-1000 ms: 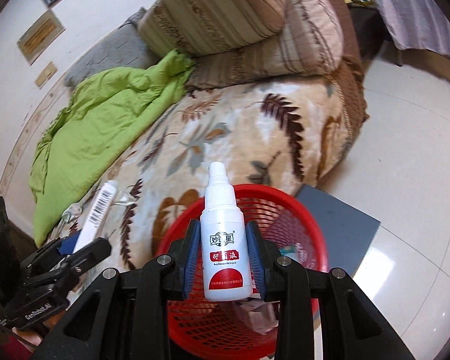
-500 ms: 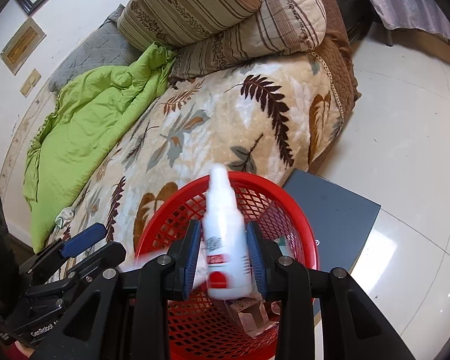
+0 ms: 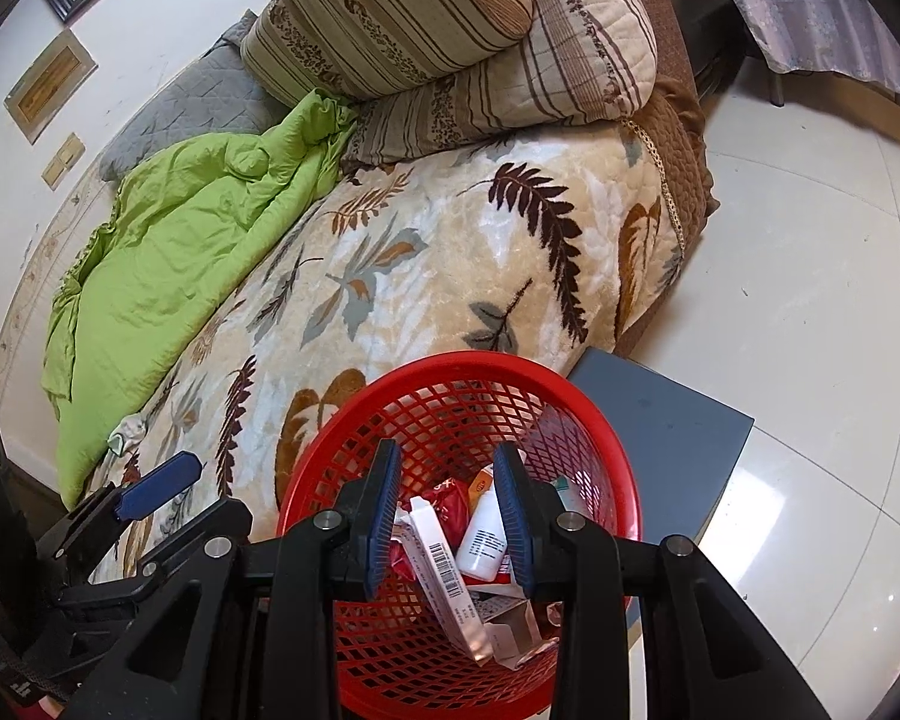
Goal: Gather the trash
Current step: 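Move both tools back over the remaining trash on the bed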
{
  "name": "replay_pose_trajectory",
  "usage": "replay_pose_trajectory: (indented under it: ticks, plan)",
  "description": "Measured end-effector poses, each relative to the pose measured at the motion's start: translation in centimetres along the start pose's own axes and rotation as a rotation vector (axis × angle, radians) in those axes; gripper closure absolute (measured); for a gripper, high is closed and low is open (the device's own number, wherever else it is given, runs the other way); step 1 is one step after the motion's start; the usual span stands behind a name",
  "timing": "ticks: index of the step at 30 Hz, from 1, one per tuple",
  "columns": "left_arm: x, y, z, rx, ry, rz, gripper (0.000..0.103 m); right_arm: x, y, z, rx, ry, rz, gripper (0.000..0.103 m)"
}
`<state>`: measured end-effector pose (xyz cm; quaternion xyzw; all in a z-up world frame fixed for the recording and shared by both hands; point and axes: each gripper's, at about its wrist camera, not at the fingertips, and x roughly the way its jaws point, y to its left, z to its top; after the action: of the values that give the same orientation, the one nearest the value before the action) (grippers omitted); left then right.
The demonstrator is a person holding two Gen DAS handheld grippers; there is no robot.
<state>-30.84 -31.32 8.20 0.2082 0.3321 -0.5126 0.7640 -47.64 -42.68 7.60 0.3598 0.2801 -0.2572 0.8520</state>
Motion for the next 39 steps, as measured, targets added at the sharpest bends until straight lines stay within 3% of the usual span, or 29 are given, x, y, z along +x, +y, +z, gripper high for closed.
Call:
replay_pose_trajectory:
  ticks: [7, 12, 21, 26, 31, 34, 39]
  plan:
    - [-1.3, 1.4, -0.4, -0.021, -0.019, 0.03, 0.032, -0.4, 1.7, 0.1, -0.017, -0.005, 0.01, 0.067]
    - [-4.1, 5.4, -1.3, -0.111, -0.059, 0.071, 0.03, -0.2, 5.4, 0.1, -0.102, -0.018, 0.039, 0.062]
    - [-9.6, 16.2, -5.9, -0.315, -0.078, 0.231, 0.03, 4.0, 16.3, -1.3, -0.282, 0.061, 0.215, 0.062]
    - [-13.6, 23.7, -10.4, -0.499, -0.09, 0.342, 0.029, 7.8, 24.6, -3.1, -0.401, 0.122, 0.297, 0.061]
    - [-16.0, 30.4, -13.9, -0.666, -0.066, 0.479, 0.029, 13.5, 32.7, -5.0, -0.434, 0.171, 0.358, 0.061]
    - [-16.7, 33.8, -15.3, -0.759, -0.054, 0.505, 0.029, 16.7, 36.1, -6.0, -0.432, 0.175, 0.367, 0.061]
    - [-15.3, 38.3, -14.8, -0.839, -0.027, 0.486, 0.029, 18.9, 36.6, -7.2, -0.46, 0.183, 0.378, 0.061]
